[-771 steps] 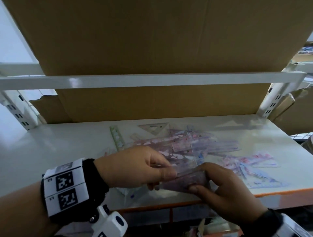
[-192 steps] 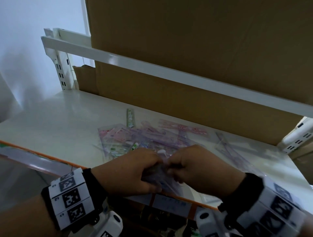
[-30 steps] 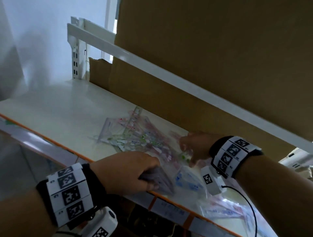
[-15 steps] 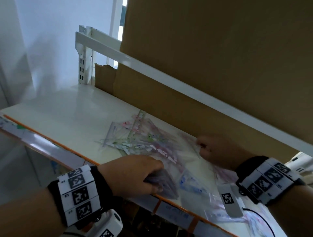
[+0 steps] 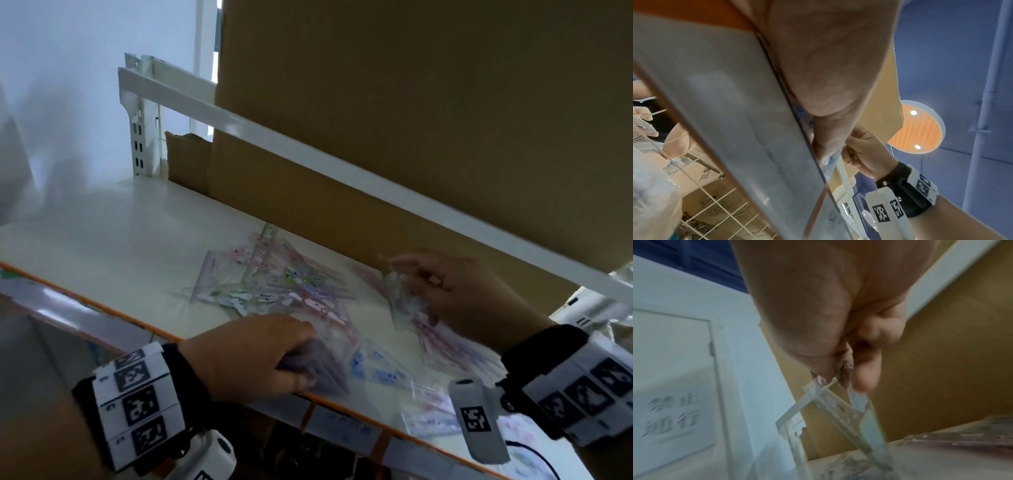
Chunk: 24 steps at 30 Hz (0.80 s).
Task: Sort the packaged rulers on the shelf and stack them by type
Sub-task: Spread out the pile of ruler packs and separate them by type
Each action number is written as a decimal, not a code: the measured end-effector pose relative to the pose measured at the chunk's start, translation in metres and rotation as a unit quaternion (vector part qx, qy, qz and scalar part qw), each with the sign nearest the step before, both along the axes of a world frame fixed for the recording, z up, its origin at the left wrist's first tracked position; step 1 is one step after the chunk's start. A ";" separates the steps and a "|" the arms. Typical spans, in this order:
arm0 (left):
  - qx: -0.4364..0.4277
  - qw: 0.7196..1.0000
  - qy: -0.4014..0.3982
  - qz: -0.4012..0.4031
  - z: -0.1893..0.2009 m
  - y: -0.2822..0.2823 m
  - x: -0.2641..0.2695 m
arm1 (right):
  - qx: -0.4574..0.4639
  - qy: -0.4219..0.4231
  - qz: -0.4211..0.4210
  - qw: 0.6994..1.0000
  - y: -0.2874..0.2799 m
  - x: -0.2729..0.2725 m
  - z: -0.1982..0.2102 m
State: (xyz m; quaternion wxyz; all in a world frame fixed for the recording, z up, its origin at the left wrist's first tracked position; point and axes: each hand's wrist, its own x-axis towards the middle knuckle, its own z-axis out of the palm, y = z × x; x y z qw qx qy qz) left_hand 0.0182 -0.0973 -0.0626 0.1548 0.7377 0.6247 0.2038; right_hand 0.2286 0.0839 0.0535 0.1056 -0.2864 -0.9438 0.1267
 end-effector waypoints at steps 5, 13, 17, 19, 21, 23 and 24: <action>0.015 0.999 -0.036 0.013 0.001 -0.002 0.001 | 0.068 -0.108 0.071 0.989 -0.035 -0.015 -0.003; 0.014 0.997 -0.050 0.050 0.000 -0.001 0.001 | 0.005 -0.170 0.090 0.981 -0.054 -0.030 -0.022; 0.014 0.999 -0.026 0.032 0.001 -0.002 0.001 | -0.036 -0.132 0.107 0.985 -0.064 -0.038 -0.035; 0.021 1.000 0.011 0.018 0.000 -0.003 0.003 | -0.047 -0.121 0.118 0.985 -0.070 -0.043 -0.042; 0.027 0.999 0.039 0.018 -0.001 -0.004 0.004 | -0.059 -0.101 0.121 0.986 -0.075 -0.046 -0.050; 0.040 0.996 0.077 0.017 -0.002 -0.005 0.005 | -0.092 -0.066 0.108 0.988 -0.079 -0.043 -0.055; 0.049 0.994 0.097 0.015 -0.002 -0.004 0.006 | -0.109 -0.044 0.103 0.988 -0.081 -0.041 -0.058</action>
